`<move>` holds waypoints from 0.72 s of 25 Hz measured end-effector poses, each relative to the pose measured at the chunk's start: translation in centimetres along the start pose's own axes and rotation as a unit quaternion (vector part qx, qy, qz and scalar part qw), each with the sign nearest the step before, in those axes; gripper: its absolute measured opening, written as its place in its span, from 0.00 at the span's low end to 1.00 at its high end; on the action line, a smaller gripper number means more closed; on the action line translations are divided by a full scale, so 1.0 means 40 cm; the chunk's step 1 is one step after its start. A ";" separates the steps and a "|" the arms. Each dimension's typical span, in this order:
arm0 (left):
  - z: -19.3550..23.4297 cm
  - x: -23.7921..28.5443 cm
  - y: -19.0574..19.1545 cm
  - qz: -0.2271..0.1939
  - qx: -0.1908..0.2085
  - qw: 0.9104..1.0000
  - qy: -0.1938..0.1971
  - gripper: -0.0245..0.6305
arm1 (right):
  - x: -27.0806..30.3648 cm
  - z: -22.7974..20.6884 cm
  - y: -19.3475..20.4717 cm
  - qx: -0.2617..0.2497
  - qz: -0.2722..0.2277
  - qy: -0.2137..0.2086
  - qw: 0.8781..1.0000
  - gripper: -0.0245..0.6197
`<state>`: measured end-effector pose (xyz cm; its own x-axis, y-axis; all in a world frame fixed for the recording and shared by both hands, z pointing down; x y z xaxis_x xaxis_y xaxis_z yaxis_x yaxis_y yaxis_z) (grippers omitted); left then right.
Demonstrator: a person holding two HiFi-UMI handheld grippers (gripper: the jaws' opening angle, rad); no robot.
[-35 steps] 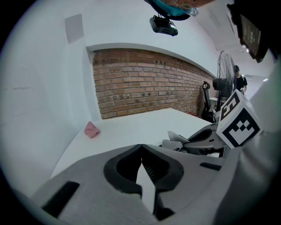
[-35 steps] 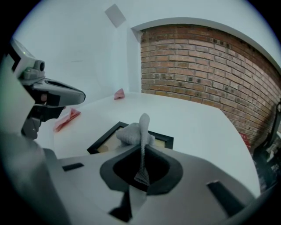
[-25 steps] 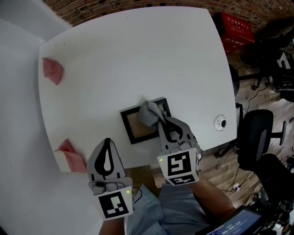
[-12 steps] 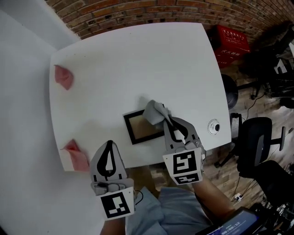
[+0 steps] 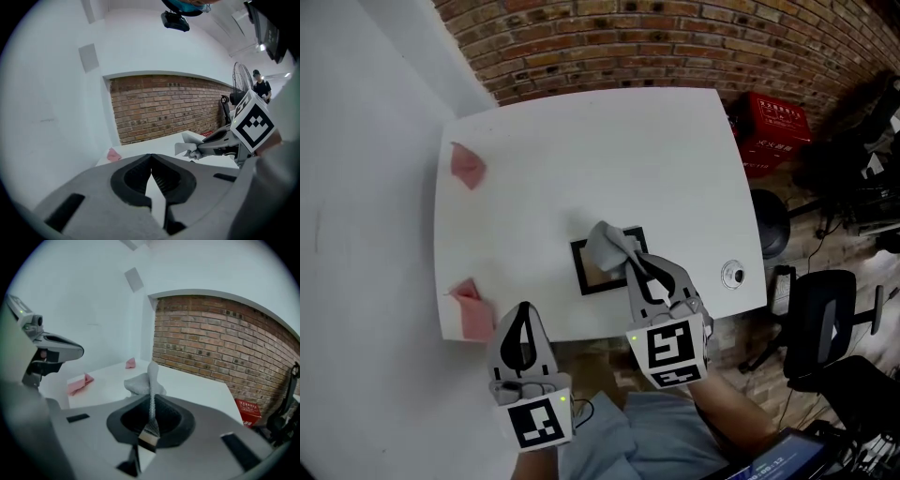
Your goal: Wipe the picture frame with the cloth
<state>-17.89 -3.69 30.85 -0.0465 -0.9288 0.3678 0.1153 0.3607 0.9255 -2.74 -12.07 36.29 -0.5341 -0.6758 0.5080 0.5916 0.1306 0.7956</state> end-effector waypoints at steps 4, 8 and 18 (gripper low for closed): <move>0.019 -0.048 -0.006 -0.011 -0.004 1.000 -0.020 0.05 | -0.012 0.044 -0.034 -0.017 -0.015 -0.020 1.000 0.08; 0.048 -0.091 0.002 -0.014 -0.011 0.999 -0.041 0.05 | -0.014 0.092 -0.056 -0.035 -0.022 -0.038 0.998 0.08; 0.108 -0.114 0.070 0.013 -0.025 0.998 -0.058 0.05 | 0.024 0.202 -0.030 -0.049 -0.003 -0.079 0.996 0.08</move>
<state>-21.65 1.91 32.15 -0.1571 -0.9018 0.4027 0.1677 0.3775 0.9107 -8.85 -7.02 38.51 -0.6213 -0.5535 0.5547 0.6403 0.0494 0.7665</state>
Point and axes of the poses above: the fingertips, and each gripper's own axes: x forward along the fingers, z to its left, y out of its underside, the point moved 2 cm from there along -x, backward along the fingers, and after that the axes turned 15 degrees about -x, right-handed, at the moved point
